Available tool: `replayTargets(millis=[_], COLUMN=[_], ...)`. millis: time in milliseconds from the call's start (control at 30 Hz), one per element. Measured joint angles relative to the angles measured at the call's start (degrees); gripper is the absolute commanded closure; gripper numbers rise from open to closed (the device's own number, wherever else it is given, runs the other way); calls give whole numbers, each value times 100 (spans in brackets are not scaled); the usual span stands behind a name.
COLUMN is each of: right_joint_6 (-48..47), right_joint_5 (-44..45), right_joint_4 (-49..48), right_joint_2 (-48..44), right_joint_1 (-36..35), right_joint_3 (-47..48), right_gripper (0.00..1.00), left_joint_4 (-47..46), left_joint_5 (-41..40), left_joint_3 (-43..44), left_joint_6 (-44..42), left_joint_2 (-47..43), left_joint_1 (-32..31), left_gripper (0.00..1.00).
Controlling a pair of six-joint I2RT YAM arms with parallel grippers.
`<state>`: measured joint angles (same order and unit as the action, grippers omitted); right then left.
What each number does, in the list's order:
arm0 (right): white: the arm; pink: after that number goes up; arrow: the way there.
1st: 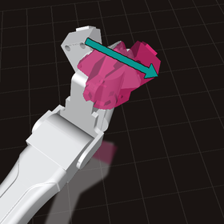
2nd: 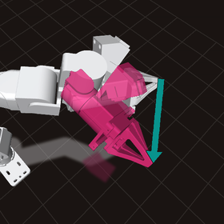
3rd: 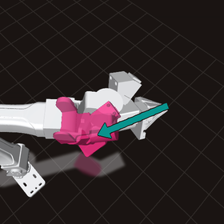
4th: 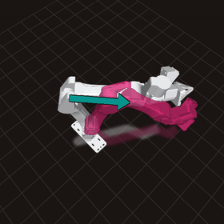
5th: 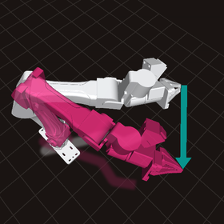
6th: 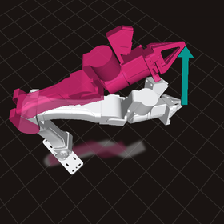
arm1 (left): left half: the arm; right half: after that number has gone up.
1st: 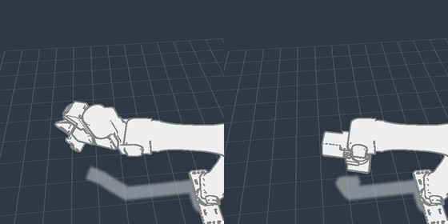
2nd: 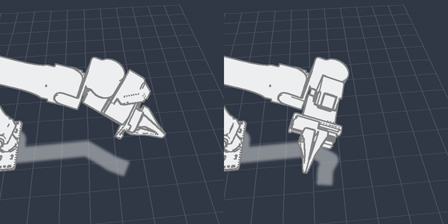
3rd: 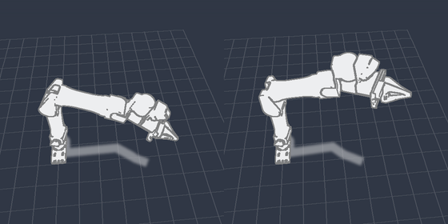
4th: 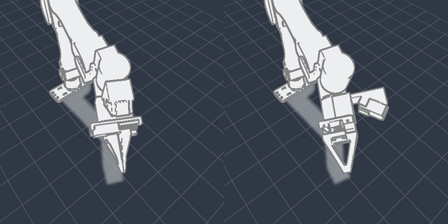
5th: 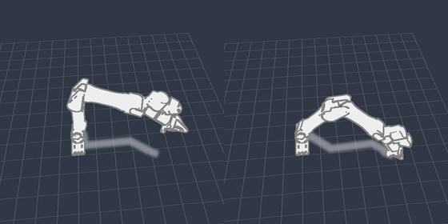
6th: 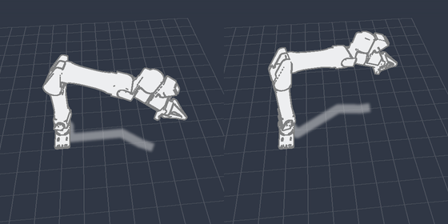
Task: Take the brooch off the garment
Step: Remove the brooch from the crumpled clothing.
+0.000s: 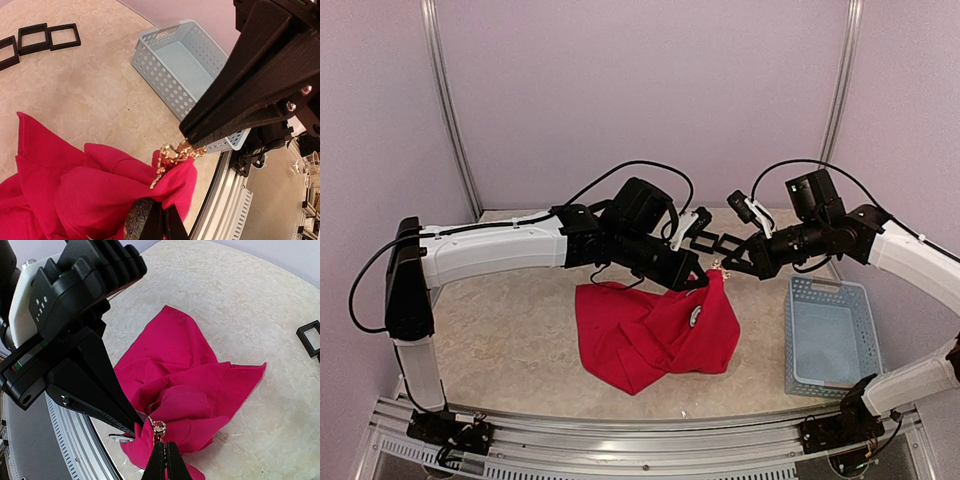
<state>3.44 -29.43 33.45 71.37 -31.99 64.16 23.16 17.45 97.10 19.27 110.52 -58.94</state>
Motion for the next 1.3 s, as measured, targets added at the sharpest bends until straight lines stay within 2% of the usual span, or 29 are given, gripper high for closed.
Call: replayTargets(millis=[333,633,900,1067,1100,1167,1300], right_joint_6=[-278,-511,-529,-229,-151,7,234], right_joint_5=[450,839,1036,1012,994,927,636], right_joint_4=[326,625,715,549,479,319,52], right_joint_2=[13,105,181,179,179,179,179], right_joint_1=[-173,-411,-485,-498,-498,-498,-400], right_joint_3=[0,0,0,0,0,0,2], right_gripper=[100,100,100,100,100,100,100], left_joint_4=[-24,-98,-195,-199,-166,-98,66], left_joint_5=[-136,-422,-713,-1027,-1102,-1246,-1545], left_joint_3=[-33,-433,-1137,-1943,-2120,-2444,-2723], left_joint_6=[63,216,514,935,1047,1237,1491], left_joint_2=[0,-109,-684,-1215,-1325,-1532,-1834], left_joint_1=[-2,2,87,258,315,437,610], left_gripper=[100,100,100,98,91,62,10])
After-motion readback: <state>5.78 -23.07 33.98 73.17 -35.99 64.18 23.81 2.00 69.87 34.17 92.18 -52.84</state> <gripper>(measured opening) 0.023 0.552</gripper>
